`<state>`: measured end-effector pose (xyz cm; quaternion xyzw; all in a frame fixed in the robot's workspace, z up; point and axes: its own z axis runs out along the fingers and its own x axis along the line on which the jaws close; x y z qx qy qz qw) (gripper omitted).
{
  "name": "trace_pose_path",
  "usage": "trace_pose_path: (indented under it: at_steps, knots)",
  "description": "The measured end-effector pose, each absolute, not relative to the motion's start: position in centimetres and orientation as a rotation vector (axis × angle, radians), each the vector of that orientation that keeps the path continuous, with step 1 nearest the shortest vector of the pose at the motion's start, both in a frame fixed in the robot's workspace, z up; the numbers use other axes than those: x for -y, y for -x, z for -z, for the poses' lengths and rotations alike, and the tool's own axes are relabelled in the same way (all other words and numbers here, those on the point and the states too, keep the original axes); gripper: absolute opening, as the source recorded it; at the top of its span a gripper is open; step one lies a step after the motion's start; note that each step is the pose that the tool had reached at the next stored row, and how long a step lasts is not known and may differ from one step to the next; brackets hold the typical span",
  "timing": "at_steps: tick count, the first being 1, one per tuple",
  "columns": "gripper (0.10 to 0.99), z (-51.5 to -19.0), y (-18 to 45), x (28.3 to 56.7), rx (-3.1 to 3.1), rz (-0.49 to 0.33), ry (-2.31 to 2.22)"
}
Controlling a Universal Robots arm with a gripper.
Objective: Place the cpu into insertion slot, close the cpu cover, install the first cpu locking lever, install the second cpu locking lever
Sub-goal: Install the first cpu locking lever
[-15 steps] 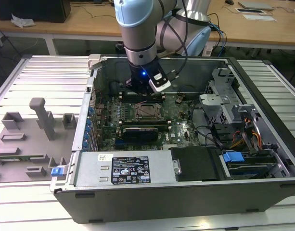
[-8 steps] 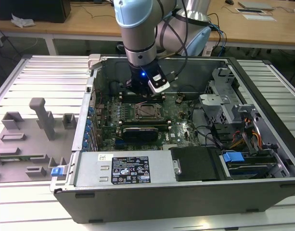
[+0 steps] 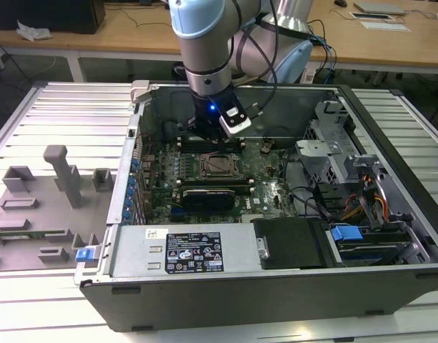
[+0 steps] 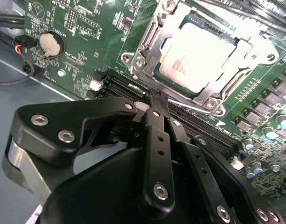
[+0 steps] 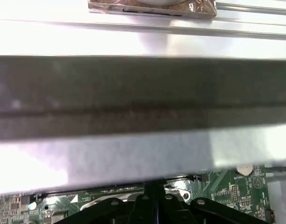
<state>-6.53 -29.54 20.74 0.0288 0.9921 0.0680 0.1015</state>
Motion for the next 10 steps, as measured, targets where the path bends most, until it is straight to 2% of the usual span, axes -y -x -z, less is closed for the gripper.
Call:
trace_pose_path:
  at_steps: [10]
  knots:
    - [0.106,-20.37,6.53,29.50,-2.921,-0.192,-0.167]
